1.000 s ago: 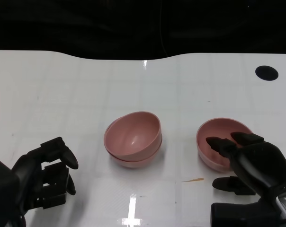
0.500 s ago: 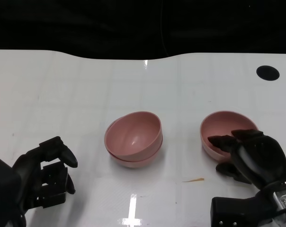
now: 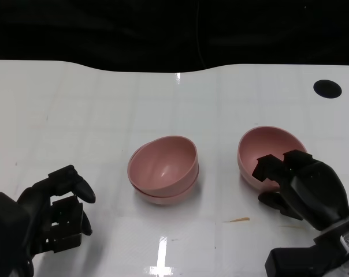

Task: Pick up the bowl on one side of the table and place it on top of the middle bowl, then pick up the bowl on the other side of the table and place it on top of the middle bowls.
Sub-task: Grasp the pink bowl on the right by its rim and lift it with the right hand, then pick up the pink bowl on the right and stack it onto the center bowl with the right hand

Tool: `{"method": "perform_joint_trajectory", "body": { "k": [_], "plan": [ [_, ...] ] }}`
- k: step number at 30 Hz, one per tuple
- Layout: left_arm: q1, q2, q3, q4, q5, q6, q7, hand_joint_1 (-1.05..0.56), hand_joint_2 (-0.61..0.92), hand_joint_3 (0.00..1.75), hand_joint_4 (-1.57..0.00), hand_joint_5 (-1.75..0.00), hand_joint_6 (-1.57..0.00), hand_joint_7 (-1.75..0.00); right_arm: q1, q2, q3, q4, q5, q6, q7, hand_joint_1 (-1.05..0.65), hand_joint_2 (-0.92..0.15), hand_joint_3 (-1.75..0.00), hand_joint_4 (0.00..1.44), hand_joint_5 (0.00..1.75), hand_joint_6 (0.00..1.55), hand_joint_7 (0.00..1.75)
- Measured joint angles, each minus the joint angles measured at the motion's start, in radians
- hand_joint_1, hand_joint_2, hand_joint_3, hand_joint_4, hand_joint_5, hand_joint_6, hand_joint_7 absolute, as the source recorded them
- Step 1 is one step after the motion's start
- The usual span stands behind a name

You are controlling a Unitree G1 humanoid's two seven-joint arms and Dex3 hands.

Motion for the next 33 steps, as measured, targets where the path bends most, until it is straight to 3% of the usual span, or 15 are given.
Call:
{"method": "perform_joint_trajectory", "body": {
  "k": [10, 17, 19, 22, 24, 33],
  "plan": [
    [0.000, -0.007, 0.000, -0.016, 0.002, 0.013, 0.001, 0.27, 0.74, 1.20, -0.70, -1.75, -0.53, -1.75, -0.023, -0.084, -0.005, -0.120, 0.046, -0.089, 0.058, -0.13, -0.92, -0.30, 0.73, 1.75, 0.49, 1.75],
    [0.000, -0.009, 0.000, -0.016, 0.002, 0.013, 0.001, 0.26, 0.74, 1.20, -0.70, -1.75, -0.53, -1.75, -0.024, -0.089, -0.007, -0.145, 0.056, -0.092, 0.086, -0.13, -0.92, -0.32, 0.72, 1.75, 0.48, 1.75],
    [0.000, -0.010, 0.000, -0.016, 0.002, 0.013, 0.001, 0.26, 0.75, 1.20, -0.70, -1.75, -0.53, -1.75, -0.035, -0.122, -0.003, -0.180, 0.056, -0.153, 0.134, -0.14, -0.92, -0.19, 0.76, 1.75, 0.51, 1.75],
    [0.000, -0.015, -0.001, -0.017, 0.003, 0.013, 0.003, 0.27, 0.76, 1.20, -0.70, -1.75, -0.53, -1.75, -0.117, -0.202, -0.007, -0.244, 0.056, -0.259, 0.195, -0.14, -0.92, -0.16, 0.79, 1.75, 0.55, 1.75],
    [0.000, -0.021, -0.003, -0.018, 0.003, 0.013, 0.004, 0.28, 0.76, 1.19, -0.70, -1.75, -0.53, -1.75, -0.167, -0.229, -0.020, -0.268, 0.075, -0.289, 0.231, -0.14, -0.92, -0.17, 0.81, 1.75, 0.57, 1.75],
    [0.000, -0.029, -0.003, -0.034, 0.003, 0.021, 0.008, 0.27, 0.77, 1.18, -0.70, -1.75, -0.52, -1.75, -0.195, -0.234, -0.045, -0.320, 0.140, -0.369, 0.405, -0.21, -0.89, -0.20, 0.83, 1.75, 0.56, 1.75]
  ]
}}
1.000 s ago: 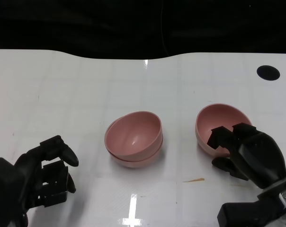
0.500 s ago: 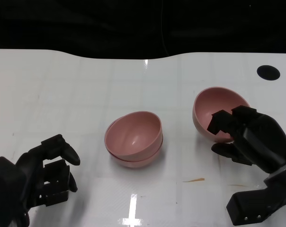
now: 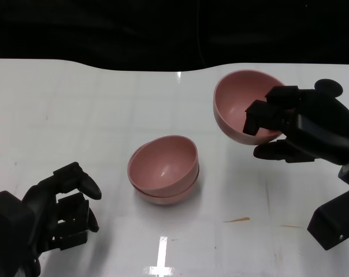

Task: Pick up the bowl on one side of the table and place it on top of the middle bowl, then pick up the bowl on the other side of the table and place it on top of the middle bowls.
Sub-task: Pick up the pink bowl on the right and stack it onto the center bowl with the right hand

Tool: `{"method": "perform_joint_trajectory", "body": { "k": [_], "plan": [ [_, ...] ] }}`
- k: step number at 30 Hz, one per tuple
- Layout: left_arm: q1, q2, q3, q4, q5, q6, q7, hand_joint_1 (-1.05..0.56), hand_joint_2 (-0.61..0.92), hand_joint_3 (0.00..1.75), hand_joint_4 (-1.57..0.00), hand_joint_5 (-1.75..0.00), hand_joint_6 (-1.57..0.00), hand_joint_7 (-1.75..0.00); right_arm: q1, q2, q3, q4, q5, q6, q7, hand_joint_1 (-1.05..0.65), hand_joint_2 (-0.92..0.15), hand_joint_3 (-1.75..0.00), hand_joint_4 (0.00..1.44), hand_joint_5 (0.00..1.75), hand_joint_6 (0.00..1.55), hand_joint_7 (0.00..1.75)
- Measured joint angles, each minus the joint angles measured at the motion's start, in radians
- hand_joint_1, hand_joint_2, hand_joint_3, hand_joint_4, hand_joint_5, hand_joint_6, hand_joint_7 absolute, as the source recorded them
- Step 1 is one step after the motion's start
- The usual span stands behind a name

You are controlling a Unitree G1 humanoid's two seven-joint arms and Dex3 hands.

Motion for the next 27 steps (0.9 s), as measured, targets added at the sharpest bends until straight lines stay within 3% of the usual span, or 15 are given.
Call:
{"method": "perform_joint_trajectory", "body": {
  "k": [10, 15, 16, 17, 20, 27],
  "plan": [
    [0.000, -0.010, -0.001, -0.010, 0.003, 0.005, 0.009, 0.30, 0.76, 1.20, -0.72, -1.75, -0.54, -1.75, -0.093, 0.020, -0.009, -0.040, 0.085, -0.083, 0.235, -0.18, -0.92, -0.22, 0.88, 1.75, 0.60, 1.75],
    [0.001, -0.015, -0.004, -0.019, 0.006, 0.013, 0.024, 0.30, 0.76, 1.20, -0.72, -1.75, -0.54, -1.75, -0.118, 0.062, -0.007, -0.039, 0.085, -0.106, 0.269, -0.21, -0.90, -0.22, 0.88, 1.75, 0.60, 1.75],
    [0.002, -0.016, -0.005, -0.019, 0.007, 0.013, 0.026, 0.30, 0.75, 1.20, -0.72, -1.75, -0.54, -1.75, -0.120, 0.066, -0.007, -0.039, 0.078, -0.106, 0.270, -0.20, -0.88, -0.21, 0.89, 1.75, 0.62, 1.71],
    [0.003, -0.016, -0.006, -0.019, 0.009, 0.014, 0.027, 0.30, 0.75, 1.20, -0.73, -1.75, -0.54, -1.75, -0.123, 0.072, -0.006, -0.039, 0.066, -0.104, 0.270, -0.20, -0.87, -0.19, 0.89, 1.75, 0.70, 1.46],
    [0.004, -0.019, -0.008, -0.019, 0.009, 0.014, 0.027, 0.30, 0.76, 1.19, -0.75, -1.75, -0.56, -1.75, -0.138, 0.102, 0.005, -0.039, 0.041, -0.101, 0.276, -0.19, -0.88, -0.19, 0.91, 1.75, 0.62, 1.71],
    [0.004, -0.022, -0.010, -0.019, 0.009, 0.027, 0.028, 0.29, 0.76, 1.18, -0.74, -1.75, -0.55, -1.75, -0.166, 0.169, 0.041, -0.024, 0.017, -0.101, 0.286, -0.23, -0.88, -0.20, 0.92, 1.75, 0.67, 1.75]
  ]
}}
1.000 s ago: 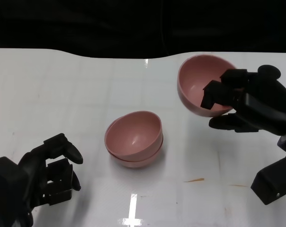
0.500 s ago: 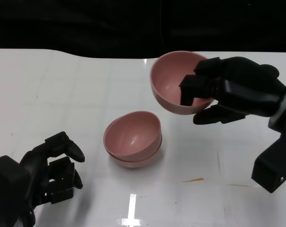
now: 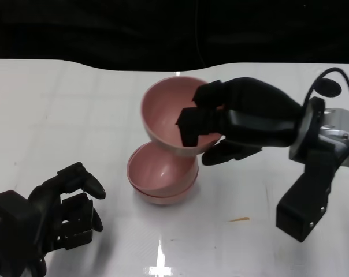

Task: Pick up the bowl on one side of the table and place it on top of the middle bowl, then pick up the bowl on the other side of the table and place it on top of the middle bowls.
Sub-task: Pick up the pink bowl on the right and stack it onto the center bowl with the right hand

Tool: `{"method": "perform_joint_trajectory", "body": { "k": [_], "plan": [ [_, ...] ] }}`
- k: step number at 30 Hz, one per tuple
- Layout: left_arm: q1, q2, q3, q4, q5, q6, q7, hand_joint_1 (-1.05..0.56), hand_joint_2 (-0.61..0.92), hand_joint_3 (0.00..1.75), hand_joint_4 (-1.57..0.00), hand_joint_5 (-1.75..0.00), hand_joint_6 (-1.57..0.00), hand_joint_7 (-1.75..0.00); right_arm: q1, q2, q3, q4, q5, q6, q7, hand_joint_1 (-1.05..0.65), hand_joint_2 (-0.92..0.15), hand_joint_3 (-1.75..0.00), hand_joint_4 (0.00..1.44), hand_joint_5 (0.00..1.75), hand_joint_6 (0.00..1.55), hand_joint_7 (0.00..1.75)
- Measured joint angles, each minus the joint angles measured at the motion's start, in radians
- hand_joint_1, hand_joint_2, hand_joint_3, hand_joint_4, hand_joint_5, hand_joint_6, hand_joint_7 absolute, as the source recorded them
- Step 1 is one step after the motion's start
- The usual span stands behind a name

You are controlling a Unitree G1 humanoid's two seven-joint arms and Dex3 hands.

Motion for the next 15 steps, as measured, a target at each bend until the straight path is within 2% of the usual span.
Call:
{"method": "perform_joint_trajectory", "body": {
  "k": [11, 15],
  "plan": [
    [0.001, 0.000, 0.001, -0.001, -0.005, 0.030, 0.000, 0.24, 0.76, 1.13, -0.67, -1.75, -0.51, -1.75, -0.023, 0.085, 0.045, 0.093, -0.056, 0.007, -0.036, -0.17, -0.82, -0.21, 0.94, 1.75, 0.68, 1.75],
    [0.004, 0.000, 0.001, -0.004, -0.007, 0.036, 0.000, 0.23, 0.76, 1.12, -0.66, -1.75, -0.49, -1.75, -0.031, 0.099, 0.067, 0.125, -0.091, 0.023, -0.075, -0.17, -0.80, -0.21, 0.93, 1.75, 0.67, 1.75]
  ]
}}
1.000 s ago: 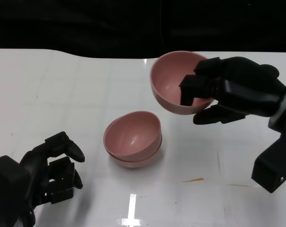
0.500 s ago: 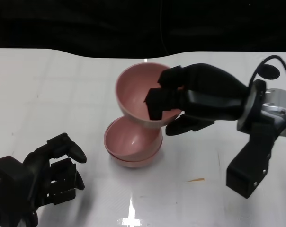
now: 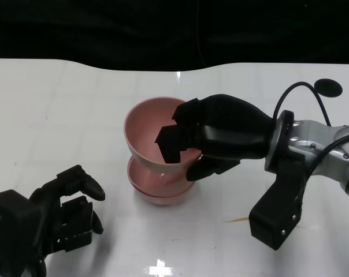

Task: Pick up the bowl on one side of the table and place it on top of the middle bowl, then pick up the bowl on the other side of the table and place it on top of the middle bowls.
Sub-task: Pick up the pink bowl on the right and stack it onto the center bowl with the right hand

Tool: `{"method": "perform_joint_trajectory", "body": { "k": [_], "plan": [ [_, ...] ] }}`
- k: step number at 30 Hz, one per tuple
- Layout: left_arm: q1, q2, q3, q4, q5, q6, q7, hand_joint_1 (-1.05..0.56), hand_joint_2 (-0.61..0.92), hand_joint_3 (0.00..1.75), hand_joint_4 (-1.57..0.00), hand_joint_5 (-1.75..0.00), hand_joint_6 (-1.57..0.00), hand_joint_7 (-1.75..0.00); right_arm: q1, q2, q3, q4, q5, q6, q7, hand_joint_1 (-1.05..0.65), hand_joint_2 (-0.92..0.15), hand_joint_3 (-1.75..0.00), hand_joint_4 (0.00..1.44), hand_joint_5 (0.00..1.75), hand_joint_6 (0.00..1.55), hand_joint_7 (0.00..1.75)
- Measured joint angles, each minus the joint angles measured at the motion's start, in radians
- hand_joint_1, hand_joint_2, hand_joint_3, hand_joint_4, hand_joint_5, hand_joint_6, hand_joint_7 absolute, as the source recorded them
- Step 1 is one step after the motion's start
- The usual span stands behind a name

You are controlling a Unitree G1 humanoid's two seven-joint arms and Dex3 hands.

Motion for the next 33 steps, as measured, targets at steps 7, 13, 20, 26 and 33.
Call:
{"method": "perform_joint_trajectory", "body": {
  "k": [7, 13, 20, 26, 33],
  "plan": [
    [0.003, 0.000, 0.000, -0.010, 0.002, 0.013, 0.000, 0.23, 0.78, 1.08, -0.65, -1.75, -0.49, -1.75, -0.014, 0.022, 0.024, 0.076, -0.018, 0.009, -0.047, -0.19, -0.81, -0.25, 0.90, 1.75, 0.65, 1.75],
    [0.003, 0.000, -0.001, -0.011, 0.007, 0.012, 0.000, 0.24, 0.79, 1.07, -0.70, -1.75, -0.53, -1.75, -0.019, 0.024, 0.053, 0.119, -0.046, 0.023, -0.108, -0.19, -0.81, -0.27, 0.89, 1.75, 0.64, 1.75],
    [0.004, 0.000, -0.001, -0.012, 0.017, 0.015, 0.009, 0.23, 0.83, 0.99, -0.69, -1.75, -0.52, -1.75, -0.019, 0.035, 0.065, 0.153, -0.046, 0.029, -0.144, -0.20, -0.82, -0.27, 0.87, 1.75, 0.62, 1.75],
    [0.004, 0.000, -0.001, -0.012, 0.023, 0.011, 0.009, 0.25, 0.83, 1.00, -0.72, -1.75, -0.53, -1.75, -0.020, 0.036, 0.086, 0.168, -0.053, 0.029, -0.173, -0.21, -0.82, -0.27, 0.87, 1.75, 0.62, 1.75],
    [0.004, 0.000, -0.001, -0.012, 0.023, 0.002, 0.009, 0.23, 0.81, 1.02, -0.71, -1.75, -0.52, -1.75, -0.020, 0.036, 0.091, 0.172, -0.053, 0.029, -0.179, -0.23, -0.84, -0.25, 0.88, 1.75, 0.63, 1.75]
  ]
}}
